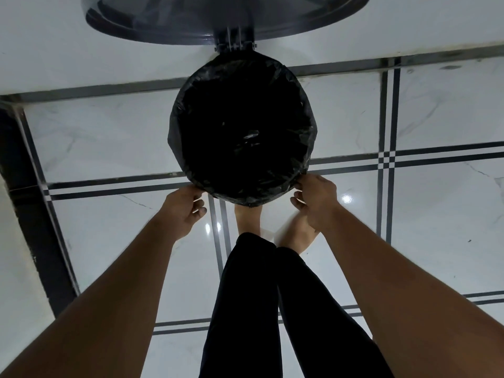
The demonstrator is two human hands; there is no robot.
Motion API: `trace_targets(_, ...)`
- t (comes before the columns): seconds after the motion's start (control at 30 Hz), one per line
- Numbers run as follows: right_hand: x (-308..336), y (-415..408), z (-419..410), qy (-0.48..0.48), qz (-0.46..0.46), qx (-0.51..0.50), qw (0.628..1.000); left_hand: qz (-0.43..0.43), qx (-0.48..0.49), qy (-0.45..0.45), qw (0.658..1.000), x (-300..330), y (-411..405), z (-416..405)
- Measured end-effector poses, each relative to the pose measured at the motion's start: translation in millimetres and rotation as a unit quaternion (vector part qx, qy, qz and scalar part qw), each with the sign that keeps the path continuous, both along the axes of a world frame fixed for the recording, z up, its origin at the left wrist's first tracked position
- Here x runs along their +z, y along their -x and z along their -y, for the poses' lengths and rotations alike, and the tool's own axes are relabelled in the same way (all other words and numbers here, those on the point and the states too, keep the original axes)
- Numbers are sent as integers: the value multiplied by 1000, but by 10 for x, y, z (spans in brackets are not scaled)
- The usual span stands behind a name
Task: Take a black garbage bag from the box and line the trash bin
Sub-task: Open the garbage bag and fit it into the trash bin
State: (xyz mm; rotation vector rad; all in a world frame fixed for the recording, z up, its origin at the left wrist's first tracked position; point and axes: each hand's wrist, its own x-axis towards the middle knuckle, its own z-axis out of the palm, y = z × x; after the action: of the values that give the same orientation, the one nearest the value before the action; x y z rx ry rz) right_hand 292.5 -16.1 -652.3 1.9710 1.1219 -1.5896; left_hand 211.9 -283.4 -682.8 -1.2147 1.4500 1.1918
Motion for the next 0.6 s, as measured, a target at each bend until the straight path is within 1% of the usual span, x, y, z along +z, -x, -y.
trace_targets(0.1,62,104,-39,-5,-13,-51,999,1,29,6,1000,83,38,-41)
trace_targets(0.17,89,183,-58,-36,-12,-81,996,-33,40,25,998,128,76,-74)
trace_targets(0.23,156,261,-57,-108,-12,-59,992,-84,87,102,987,171,145,-144)
trace_targets(0.3,276,323,-27,-190,-34,-20,981,-158,152,196,956,225,251,-218)
trace_targets(0.33,328,356,-4,-205,-60,-3,977,-184,170,220,943,251,311,-268)
trace_targets(0.37,344,380,6,-199,-91,12,976,-196,178,213,941,317,372,-355)
trace_targets(0.43,388,460,44,-141,-144,24,979,-196,166,163,953,456,436,-546)
trace_targets(0.47,413,496,54,-115,-161,20,980,-206,141,169,954,513,431,-640)
trace_targets(0.5,422,509,55,-103,-166,15,981,-239,99,211,943,550,412,-715)
trace_targets(0.53,438,515,51,-99,-164,12,981,-298,26,290,909,592,374,-786)
trace_targets(0.57,447,506,41,-98,-160,11,982,-381,-73,344,855,644,319,-834)
trace_targets(0.6,465,490,31,-99,-158,14,982,-475,-198,353,781,675,261,-858)
